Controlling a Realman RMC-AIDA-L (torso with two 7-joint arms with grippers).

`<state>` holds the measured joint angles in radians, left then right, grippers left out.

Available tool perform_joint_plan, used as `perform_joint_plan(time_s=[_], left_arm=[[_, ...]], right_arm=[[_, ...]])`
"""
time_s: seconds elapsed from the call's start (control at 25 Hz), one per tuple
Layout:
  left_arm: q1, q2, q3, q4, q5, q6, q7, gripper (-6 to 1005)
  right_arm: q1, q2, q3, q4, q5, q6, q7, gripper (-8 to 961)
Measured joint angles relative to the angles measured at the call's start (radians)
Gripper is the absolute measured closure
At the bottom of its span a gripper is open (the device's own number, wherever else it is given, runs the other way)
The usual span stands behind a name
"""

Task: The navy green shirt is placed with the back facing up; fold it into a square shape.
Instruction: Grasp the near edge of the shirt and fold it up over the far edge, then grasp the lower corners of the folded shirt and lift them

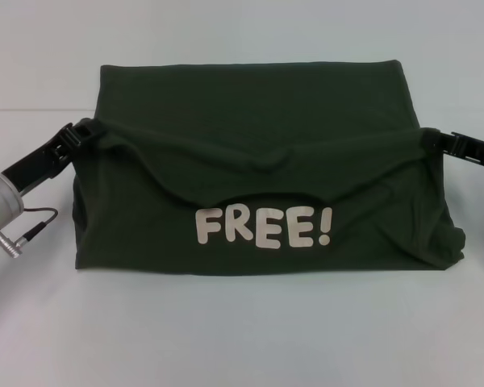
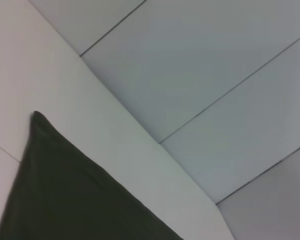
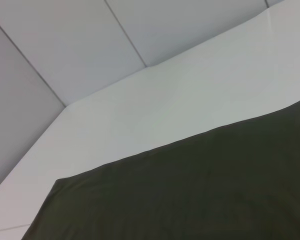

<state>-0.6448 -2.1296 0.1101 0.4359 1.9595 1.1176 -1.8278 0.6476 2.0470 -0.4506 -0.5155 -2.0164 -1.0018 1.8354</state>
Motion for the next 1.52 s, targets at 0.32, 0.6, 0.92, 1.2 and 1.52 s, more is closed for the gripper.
perform_joint_plan(time_s=[0.32,0.6,0.92,1.2,1.52], left_arm=[[-0.016,-0.012,0.0,0.0,-0.002,-0.063,0.028,955],[-0.041,-0.025,0.0,0.0,-0.002,-0.095,0.074,954],[-0.062,-0.03,0.026,0.0,-0.002,-0.159,0.099,806],[-0.06,-0.025,0.022,0.0,-0.003,-0.177,0.095,448],[0.032,0.108,0.288,0.003,0.008,0.038,-0.164,171]], right_arm=[[0.003,0.008,-0.003,0.0,0.016,0.033,-0.001,890],[0.011,0.019,-0.003,0.0,0.017,0.051,-0.007,889],[0.014,0.03,-0.008,0.002,0.015,0.047,-0.029,795],[0.002,0.018,-0.005,0.001,0.023,0.015,-0.019,575],[-0.054,-0.058,-0.011,-0.01,0.04,-0.248,0.012,260]])
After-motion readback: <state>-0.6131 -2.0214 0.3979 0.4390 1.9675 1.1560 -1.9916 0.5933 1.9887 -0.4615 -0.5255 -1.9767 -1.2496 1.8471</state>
